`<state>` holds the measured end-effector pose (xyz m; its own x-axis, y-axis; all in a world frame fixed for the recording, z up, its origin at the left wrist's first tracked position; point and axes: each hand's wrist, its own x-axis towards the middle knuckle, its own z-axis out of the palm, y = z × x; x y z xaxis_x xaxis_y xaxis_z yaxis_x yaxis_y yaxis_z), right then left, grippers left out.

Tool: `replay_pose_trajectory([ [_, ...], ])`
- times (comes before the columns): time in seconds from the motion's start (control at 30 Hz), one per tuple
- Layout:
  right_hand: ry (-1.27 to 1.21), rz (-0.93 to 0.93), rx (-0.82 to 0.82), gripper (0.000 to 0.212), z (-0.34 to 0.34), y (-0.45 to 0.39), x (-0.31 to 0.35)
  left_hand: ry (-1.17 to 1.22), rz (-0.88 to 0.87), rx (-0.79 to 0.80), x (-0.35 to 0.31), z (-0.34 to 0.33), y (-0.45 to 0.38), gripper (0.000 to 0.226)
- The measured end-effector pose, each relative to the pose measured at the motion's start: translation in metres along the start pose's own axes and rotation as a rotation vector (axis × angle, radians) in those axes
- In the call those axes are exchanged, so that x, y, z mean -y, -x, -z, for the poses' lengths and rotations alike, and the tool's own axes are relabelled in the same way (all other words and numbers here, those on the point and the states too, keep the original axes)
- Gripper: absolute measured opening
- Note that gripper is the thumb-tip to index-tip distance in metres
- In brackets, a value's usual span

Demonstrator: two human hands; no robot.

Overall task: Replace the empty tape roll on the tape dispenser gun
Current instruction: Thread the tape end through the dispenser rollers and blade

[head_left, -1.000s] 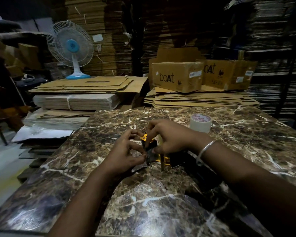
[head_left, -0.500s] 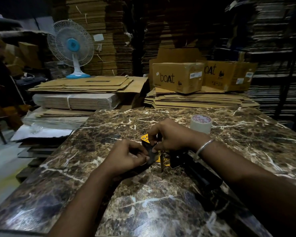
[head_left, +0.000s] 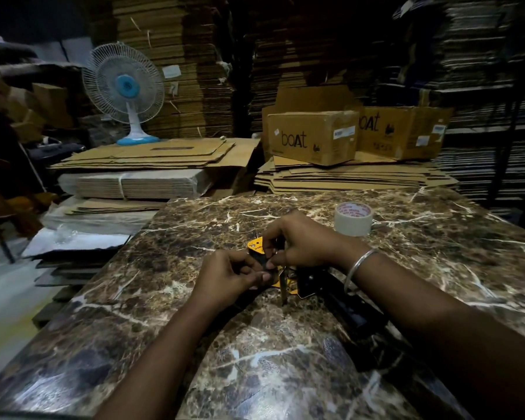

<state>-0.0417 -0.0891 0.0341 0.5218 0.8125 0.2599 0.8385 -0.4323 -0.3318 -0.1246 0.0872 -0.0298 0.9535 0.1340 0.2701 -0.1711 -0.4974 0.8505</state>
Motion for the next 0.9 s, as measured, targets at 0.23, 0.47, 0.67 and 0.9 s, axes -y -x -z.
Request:
replay_pose_trajectory([
  [0.23,-0.158,0.002,-0.037,0.064,0.003,0.021,-0.011,0.048,-0.005,0.005,0.005,0.002,-0.002,0.012],
  [0.47,0.328,-0.056,0.205,0.11,-0.012,0.019,-0.017,0.015,-0.029,0.063,0.008,0.008,-0.003,0.013],
  [0.67,0.285,-0.05,0.172,0.107,-0.01,0.022,-0.019,0.058,-0.02,0.124,-0.002,0.013,0.001,0.011],
  [0.9,0.273,-0.057,0.175,0.107,-0.01,0.021,-0.018,0.194,0.029,0.131,0.008,0.036,0.011,0.009],
])
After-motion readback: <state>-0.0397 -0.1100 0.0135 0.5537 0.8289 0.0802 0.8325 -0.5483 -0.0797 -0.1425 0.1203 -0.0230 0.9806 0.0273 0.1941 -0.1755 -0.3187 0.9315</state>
